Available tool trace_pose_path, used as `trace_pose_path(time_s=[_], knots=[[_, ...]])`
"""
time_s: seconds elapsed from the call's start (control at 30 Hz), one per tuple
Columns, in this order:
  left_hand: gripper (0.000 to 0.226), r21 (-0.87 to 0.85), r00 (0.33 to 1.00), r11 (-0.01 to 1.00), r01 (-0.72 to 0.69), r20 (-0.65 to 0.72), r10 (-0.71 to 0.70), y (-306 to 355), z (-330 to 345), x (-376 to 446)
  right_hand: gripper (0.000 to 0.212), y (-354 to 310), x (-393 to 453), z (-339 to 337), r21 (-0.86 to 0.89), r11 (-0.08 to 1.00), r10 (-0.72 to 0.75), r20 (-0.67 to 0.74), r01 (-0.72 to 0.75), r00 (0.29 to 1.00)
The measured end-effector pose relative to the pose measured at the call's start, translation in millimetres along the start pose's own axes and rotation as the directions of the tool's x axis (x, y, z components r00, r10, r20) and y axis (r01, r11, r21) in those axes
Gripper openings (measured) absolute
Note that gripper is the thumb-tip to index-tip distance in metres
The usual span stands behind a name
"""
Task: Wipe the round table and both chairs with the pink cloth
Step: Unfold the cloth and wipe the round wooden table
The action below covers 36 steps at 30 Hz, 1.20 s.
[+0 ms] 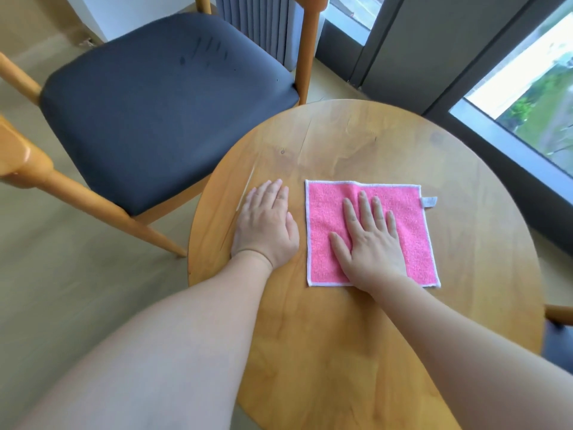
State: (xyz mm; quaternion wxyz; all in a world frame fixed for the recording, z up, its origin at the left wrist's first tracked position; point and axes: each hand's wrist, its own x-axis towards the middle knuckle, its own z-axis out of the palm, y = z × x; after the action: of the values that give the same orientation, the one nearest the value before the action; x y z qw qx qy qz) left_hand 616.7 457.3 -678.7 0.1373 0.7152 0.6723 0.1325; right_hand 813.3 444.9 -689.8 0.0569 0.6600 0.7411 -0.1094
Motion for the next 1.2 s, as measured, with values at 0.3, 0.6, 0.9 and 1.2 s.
trace_pose_path(time_s=[0.3,0.6,0.9,1.2], knots=[[0.061,0.025,0.999,0.999,0.031,0.029,-0.031,-41,-11,-32,0.071,-1,-51,9,-0.041,0.998,0.058,0.034,-0.057,0.998],[0.060,0.054,0.990,0.989,0.141,0.020,-0.142,-80,-22,-69,0.079,-29,7,1,-0.041,0.998,0.050,0.003,-0.050,0.999],[0.058,-0.012,0.985,0.985,0.173,-0.002,-0.173,-81,-21,-70,0.077,-70,85,-7,-0.058,0.998,-0.030,-0.045,0.027,0.999],[0.057,-0.046,0.975,0.974,0.220,-0.022,-0.222,-80,-21,-69,0.075,-105,141,-17,-0.060,0.996,-0.066,-0.058,0.063,0.996]])
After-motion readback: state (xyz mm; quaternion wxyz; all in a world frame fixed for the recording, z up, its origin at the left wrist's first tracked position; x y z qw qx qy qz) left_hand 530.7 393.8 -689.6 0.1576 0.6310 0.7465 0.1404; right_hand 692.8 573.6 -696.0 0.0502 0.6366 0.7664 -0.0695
